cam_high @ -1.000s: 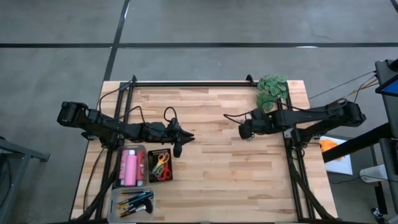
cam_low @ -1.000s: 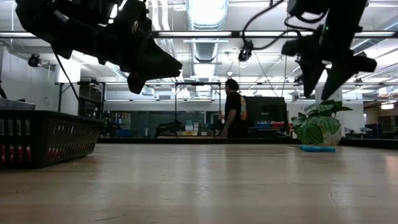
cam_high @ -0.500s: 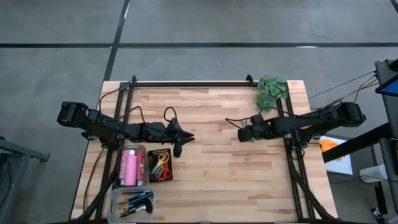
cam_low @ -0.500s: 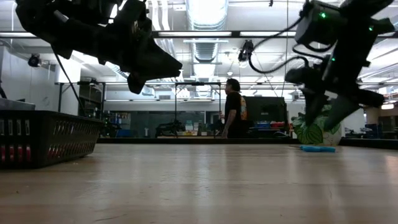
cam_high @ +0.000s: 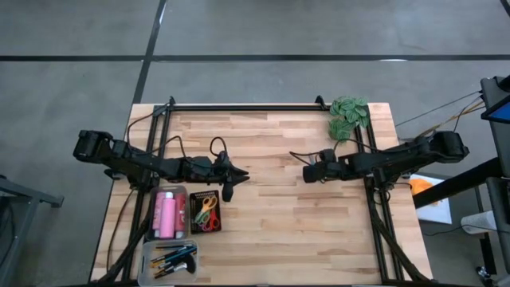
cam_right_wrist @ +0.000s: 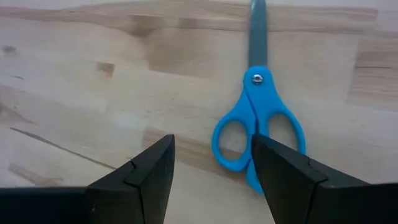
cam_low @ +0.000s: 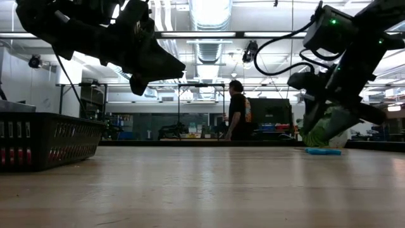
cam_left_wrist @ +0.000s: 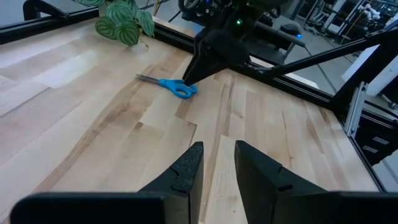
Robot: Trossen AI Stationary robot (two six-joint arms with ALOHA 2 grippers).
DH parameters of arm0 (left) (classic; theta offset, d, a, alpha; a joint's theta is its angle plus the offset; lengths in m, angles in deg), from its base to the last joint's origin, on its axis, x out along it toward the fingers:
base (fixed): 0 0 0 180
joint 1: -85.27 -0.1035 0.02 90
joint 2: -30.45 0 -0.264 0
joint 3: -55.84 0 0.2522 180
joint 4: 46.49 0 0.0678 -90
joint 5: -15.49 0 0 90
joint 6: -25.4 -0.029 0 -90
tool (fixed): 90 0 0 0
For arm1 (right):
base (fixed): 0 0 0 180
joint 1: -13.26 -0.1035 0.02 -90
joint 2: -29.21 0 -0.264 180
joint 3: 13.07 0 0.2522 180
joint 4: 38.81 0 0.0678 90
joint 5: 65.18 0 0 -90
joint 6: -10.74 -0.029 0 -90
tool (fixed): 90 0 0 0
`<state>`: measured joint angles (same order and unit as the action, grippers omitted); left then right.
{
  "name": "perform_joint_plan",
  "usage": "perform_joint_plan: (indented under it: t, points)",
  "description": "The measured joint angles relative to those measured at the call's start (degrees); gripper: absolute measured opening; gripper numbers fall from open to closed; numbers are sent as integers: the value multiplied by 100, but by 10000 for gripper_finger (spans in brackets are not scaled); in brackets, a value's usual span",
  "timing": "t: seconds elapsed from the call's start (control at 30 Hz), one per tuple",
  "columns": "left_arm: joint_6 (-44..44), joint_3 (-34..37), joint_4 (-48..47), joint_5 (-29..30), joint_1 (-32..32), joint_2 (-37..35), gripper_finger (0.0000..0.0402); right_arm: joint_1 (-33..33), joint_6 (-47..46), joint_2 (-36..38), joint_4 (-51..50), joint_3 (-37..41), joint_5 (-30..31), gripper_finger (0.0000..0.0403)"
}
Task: Pick & Place Paint Supplies
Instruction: Put the blue scissors into the black bin
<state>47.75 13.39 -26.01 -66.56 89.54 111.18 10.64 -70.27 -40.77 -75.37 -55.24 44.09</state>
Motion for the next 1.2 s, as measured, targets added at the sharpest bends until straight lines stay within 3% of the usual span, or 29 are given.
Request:
perform_joint_plan:
  t: [0.33,0.73,1.03,1.2]
  points:
    - [0,0,0,0,0,0,94,0,-135,-50,-23,71,4,208]
    - [1,0,-70,1,0,0,94,-4,-279,-1095,209,30,67,208]
    - [1,0,-91,1,0,0,94,-44,102,-1271,355,-535,15,209]
    - [1,0,-104,1,0,0,94,-47,420,-1769,791,-827,4,208]
